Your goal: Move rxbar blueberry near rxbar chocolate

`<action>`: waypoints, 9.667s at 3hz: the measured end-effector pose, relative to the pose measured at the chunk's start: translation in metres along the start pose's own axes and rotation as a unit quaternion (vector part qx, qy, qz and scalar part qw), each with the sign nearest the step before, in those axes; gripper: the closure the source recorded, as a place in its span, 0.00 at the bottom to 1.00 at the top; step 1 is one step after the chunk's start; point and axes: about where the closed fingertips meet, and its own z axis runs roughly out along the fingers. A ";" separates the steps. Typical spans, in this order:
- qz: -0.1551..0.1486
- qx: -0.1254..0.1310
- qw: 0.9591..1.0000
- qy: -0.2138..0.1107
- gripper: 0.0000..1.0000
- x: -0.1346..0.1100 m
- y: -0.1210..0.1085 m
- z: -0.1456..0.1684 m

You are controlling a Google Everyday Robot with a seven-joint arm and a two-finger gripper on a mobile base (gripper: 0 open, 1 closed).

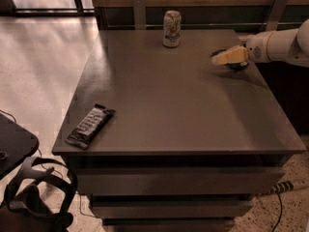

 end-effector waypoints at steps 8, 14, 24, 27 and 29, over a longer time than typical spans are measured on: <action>0.056 0.028 0.998 -0.009 1.00 0.064 -0.037 0.000; 0.056 0.027 0.998 -0.009 0.00 0.062 -0.037 -0.001; 0.005 -0.015 0.999 -0.028 0.67 0.057 -0.005 -0.004; 0.005 -0.016 0.999 -0.028 1.00 0.052 -0.005 -0.006; -0.024 -0.092 0.994 -0.060 1.00 0.007 0.003 -0.051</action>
Offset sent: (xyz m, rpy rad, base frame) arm 0.0146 -0.0579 -0.0524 0.0710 0.0249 -0.1006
